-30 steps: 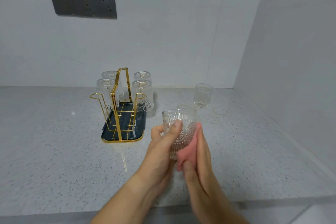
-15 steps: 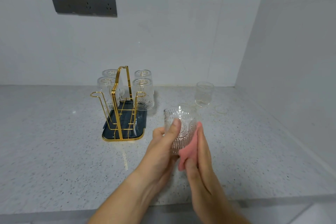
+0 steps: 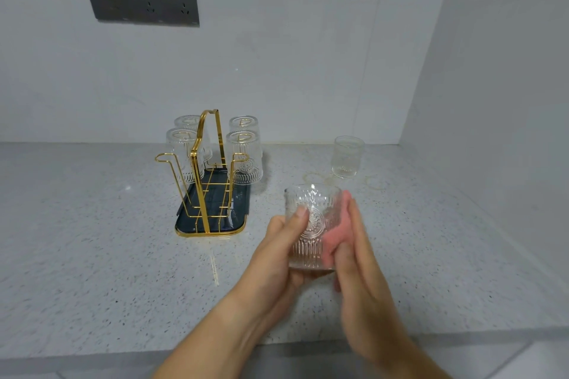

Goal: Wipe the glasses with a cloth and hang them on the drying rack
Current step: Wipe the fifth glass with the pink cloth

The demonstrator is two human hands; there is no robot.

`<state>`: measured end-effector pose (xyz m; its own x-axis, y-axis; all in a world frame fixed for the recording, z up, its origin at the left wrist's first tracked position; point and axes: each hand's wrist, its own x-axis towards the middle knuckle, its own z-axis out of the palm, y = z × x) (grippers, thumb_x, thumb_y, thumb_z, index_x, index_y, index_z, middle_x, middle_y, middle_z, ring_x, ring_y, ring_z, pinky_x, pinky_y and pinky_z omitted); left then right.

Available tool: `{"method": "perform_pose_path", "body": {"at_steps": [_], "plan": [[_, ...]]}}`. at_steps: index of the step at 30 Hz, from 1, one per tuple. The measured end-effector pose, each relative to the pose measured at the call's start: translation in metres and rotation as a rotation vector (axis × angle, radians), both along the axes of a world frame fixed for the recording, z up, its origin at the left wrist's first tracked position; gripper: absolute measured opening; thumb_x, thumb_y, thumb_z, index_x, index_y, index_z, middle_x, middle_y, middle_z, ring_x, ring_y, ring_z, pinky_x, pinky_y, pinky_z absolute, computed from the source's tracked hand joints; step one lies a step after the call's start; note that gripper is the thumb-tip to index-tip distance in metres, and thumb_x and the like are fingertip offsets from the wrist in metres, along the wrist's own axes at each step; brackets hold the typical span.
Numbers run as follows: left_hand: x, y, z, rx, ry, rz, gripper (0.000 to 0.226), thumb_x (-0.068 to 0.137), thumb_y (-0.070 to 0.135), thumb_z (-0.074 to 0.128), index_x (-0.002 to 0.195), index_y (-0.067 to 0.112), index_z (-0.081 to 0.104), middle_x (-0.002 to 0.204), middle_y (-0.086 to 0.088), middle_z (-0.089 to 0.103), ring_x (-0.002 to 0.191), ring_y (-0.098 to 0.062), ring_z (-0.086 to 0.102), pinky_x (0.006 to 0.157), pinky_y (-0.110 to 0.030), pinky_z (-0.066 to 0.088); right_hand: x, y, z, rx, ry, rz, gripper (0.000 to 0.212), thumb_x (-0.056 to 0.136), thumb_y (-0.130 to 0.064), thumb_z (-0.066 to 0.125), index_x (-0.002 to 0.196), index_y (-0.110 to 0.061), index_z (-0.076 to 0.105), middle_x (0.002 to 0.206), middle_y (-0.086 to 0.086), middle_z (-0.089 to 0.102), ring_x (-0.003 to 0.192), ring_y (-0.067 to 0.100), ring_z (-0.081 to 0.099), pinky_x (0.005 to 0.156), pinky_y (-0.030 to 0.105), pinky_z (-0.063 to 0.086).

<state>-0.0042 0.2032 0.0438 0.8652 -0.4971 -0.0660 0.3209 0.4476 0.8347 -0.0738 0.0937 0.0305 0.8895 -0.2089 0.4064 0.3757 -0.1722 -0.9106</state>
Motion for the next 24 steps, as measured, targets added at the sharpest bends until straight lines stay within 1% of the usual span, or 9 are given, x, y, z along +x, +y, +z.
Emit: {"method": "perform_pose_path", "body": {"at_steps": [2, 4, 5, 7, 10, 17, 19, 21, 24], "plan": [[-0.002, 0.003, -0.003, -0.022, 0.013, -0.059, 0.084, 0.082, 0.05, 0.074, 0.144, 0.001, 0.045, 0.126, -0.031, 0.066, 0.095, -0.033, 0.071, 0.078, -0.046, 0.062, 0.004, -0.012, 0.018, 0.096, 0.034, -0.03, 0.045, 0.109, -0.032, 0.033, 0.146, -0.008, 0.043, 0.131, -0.014, 0.063, 0.131, -0.005, 0.055, 0.101, 0.01, 0.046], [-0.004, 0.004, -0.005, -0.02, 0.015, -0.097, 0.081, 0.077, 0.05, 0.078, 0.137, 0.001, 0.053, 0.114, -0.023, 0.07, 0.09, -0.032, 0.07, 0.077, -0.046, 0.062, 0.006, -0.026, 0.034, 0.047, 0.014, -0.077, 0.029, 0.11, -0.025, 0.033, 0.116, -0.005, 0.053, 0.083, -0.019, 0.064, 0.084, -0.01, 0.068, 0.071, 0.004, 0.048], [-0.005, 0.004, -0.005, -0.016, 0.015, -0.114, 0.074, 0.078, 0.049, 0.077, 0.133, 0.003, 0.058, 0.111, -0.02, 0.071, 0.088, -0.032, 0.07, 0.076, -0.046, 0.063, 0.007, -0.033, 0.041, 0.002, -0.014, -0.074, 0.024, 0.11, -0.023, 0.033, 0.109, -0.009, 0.052, 0.077, -0.023, 0.065, 0.072, -0.013, 0.064, 0.064, 0.004, 0.046], [-0.007, 0.005, -0.003, -0.017, 0.021, -0.138, 0.059, 0.08, 0.046, 0.073, 0.125, 0.007, 0.067, 0.109, -0.018, 0.072, 0.086, -0.03, 0.07, 0.074, -0.045, 0.064, 0.014, -0.039, 0.053, -0.069, -0.044, -0.035, 0.026, 0.112, -0.024, 0.029, 0.102, -0.017, 0.052, 0.098, -0.03, 0.071, 0.09, -0.015, 0.065, 0.076, 0.007, 0.049], [-0.005, 0.008, 0.003, -0.026, 0.017, -0.126, 0.05, 0.08, 0.048, 0.072, 0.115, 0.013, 0.075, 0.107, -0.017, 0.072, 0.087, -0.029, 0.069, 0.07, -0.042, 0.063, 0.016, -0.043, 0.055, -0.373, -0.046, 0.006, 0.034, 0.107, -0.045, 0.029, 0.106, -0.036, 0.062, 0.126, -0.025, 0.054, 0.129, 0.004, 0.051, 0.107, 0.025, 0.043], [0.001, 0.018, 0.006, 0.021, -0.057, -0.133, 0.043, 0.083, 0.047, 0.071, 0.112, 0.017, 0.079, 0.104, -0.012, 0.072, 0.087, -0.028, 0.065, 0.068, -0.039, 0.061, 0.005, -0.065, 0.086, -0.626, 0.1, 0.22, 0.024, 0.096, -0.054, 0.05, 0.105, -0.042, 0.069, 0.097, -0.009, 0.068, 0.093, 0.014, 0.064, 0.086, 0.035, 0.051], [0.0, 0.017, 0.006, 0.053, -0.124, -0.15, 0.05, 0.084, 0.049, 0.073, 0.116, 0.012, 0.076, 0.101, -0.012, 0.072, 0.082, -0.025, 0.066, 0.067, -0.038, 0.059, 0.005, -0.067, 0.095, -0.615, 0.193, 0.371, 0.012, 0.094, -0.048, 0.059, 0.098, -0.049, 0.07, 0.094, -0.02, 0.072, 0.09, 0.001, 0.066, 0.083, 0.019, 0.05], [-0.004, 0.012, 0.007, 0.083, -0.175, -0.159, 0.056, 0.081, 0.048, 0.074, 0.116, 0.004, 0.073, 0.093, -0.014, 0.071, 0.074, -0.023, 0.067, 0.064, -0.036, 0.058, 0.006, -0.066, 0.103, -0.553, 0.343, 0.535, 0.019, 0.093, -0.041, 0.066, 0.11, -0.036, 0.073, 0.105, -0.016, 0.076, 0.101, 0.003, 0.071, 0.09, 0.018, 0.052], [-0.006, 0.007, 0.005, 0.113, -0.186, -0.141, 0.065, 0.08, 0.044, 0.076, 0.116, -0.009, 0.066, 0.087, -0.017, 0.068, 0.067, -0.022, 0.066, 0.059, -0.034, 0.058, 0.013, -0.065, 0.108, -0.6, 0.46, 0.645, 0.035, 0.092, -0.037, 0.069, 0.116, -0.012, 0.072, 0.114, 0.009, 0.077, 0.11, 0.026, 0.072, 0.102, 0.041, 0.054]]}}
